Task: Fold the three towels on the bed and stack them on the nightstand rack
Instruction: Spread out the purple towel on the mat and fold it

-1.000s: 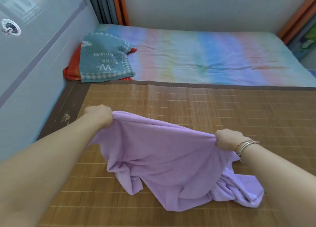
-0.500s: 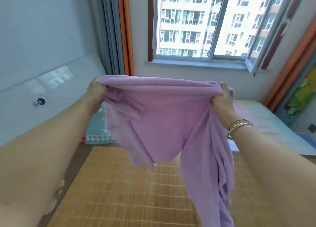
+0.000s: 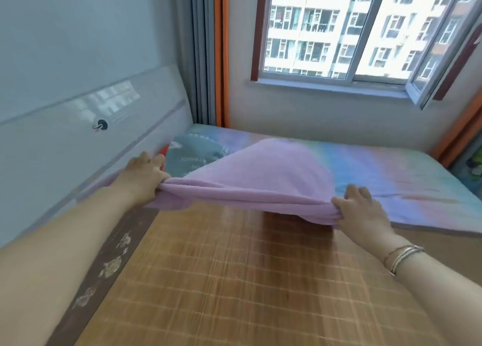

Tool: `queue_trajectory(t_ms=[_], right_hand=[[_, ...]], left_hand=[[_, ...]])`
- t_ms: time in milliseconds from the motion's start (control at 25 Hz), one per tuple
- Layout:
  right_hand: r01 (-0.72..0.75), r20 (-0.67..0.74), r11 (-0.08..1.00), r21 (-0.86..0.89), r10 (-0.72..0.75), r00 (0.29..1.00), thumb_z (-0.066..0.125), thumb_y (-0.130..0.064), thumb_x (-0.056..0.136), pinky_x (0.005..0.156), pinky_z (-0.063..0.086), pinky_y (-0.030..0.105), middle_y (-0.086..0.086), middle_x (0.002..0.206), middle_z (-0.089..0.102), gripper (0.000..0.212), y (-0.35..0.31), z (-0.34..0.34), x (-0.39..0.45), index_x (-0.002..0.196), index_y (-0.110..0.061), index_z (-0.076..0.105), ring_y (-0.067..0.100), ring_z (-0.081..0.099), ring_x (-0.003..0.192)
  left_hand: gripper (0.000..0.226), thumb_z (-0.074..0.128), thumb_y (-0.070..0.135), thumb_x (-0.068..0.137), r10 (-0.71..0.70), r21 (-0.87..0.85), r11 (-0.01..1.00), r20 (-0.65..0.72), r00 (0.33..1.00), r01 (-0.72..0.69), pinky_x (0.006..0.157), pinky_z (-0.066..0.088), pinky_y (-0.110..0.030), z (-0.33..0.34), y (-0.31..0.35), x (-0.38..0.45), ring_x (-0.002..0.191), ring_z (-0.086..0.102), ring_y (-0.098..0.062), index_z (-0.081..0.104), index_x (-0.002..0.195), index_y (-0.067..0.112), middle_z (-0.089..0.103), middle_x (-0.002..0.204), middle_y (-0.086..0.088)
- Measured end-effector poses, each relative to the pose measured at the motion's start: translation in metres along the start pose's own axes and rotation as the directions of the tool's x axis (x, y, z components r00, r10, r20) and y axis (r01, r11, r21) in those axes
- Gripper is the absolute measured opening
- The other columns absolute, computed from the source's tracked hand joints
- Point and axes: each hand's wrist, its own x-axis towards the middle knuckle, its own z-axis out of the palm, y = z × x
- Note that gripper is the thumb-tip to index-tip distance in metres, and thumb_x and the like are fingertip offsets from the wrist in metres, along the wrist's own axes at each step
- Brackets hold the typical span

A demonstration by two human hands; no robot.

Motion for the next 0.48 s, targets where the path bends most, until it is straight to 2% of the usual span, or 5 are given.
queue_trajectory(t_ms=[120, 280, 400, 480], right_hand=[[0.193, 0.095, 0.981, 0.016, -0.194, 0.976, 0.083, -0.007, 0.037, 0.050, 0.044, 0.036, 0.014, 0.077, 0.055, 0.036, -0.055, 0.107, -0.068, 0.062, -0.010, 0.058, 0.036, 0.057, 0.067], [0.339, 0.310, 0.937, 0.080, -0.347, 0.885, 0.084, -0.008, 0.024, 0.048, 0.044, 0.033, 0.004, 0.065, 0.052, 0.055, -0.095, 0.226, -0.164, 0.064, -0.017, 0.049, 0.028, 0.056, 0.054], [0.406, 0.481, 0.907, 0.113, -0.408, 0.776, 0.083, -0.006, 0.018, 0.042, 0.040, 0.030, 0.000, 0.058, 0.050, 0.058, -0.111, 0.286, -0.231, 0.063, -0.017, 0.049, 0.027, 0.055, 0.049], [0.382, 0.551, 0.917, 0.114, -0.379, 0.743, 0.085, -0.006, 0.015, 0.041, 0.034, 0.029, 0.000, 0.053, 0.051, 0.059, -0.111, 0.304, -0.254, 0.063, -0.016, 0.052, 0.027, 0.056, 0.046]], left_hand=[[0.025, 0.050, 0.017, 0.087, -0.025, 0.090, 0.996, 0.278, 0.960, 0.000, 0.085, 0.035, -0.035, 0.131, 0.035, -0.067, 0.111, 0.039, -0.027, 0.061, 0.109, 0.026, 0.042, 0.125, -0.001], [0.037, 0.047, 0.007, 0.086, -0.040, 0.063, 0.998, 0.474, 0.880, 0.011, 0.076, 0.028, -0.032, 0.267, 0.071, -0.166, 0.109, 0.042, -0.025, 0.059, 0.115, 0.028, 0.046, 0.121, 0.000], [0.036, 0.044, 0.005, 0.087, -0.075, 0.030, 0.997, 0.637, 0.767, 0.073, 0.083, 0.043, -0.036, 0.343, 0.096, -0.237, 0.111, 0.048, -0.024, 0.060, 0.113, 0.024, 0.048, 0.121, -0.002], [0.039, 0.043, 0.004, 0.088, -0.119, -0.001, 0.988, 0.654, 0.747, 0.157, 0.079, 0.047, -0.037, 0.371, 0.110, -0.273, 0.111, 0.049, -0.023, 0.055, 0.119, 0.024, 0.047, 0.121, -0.001]])
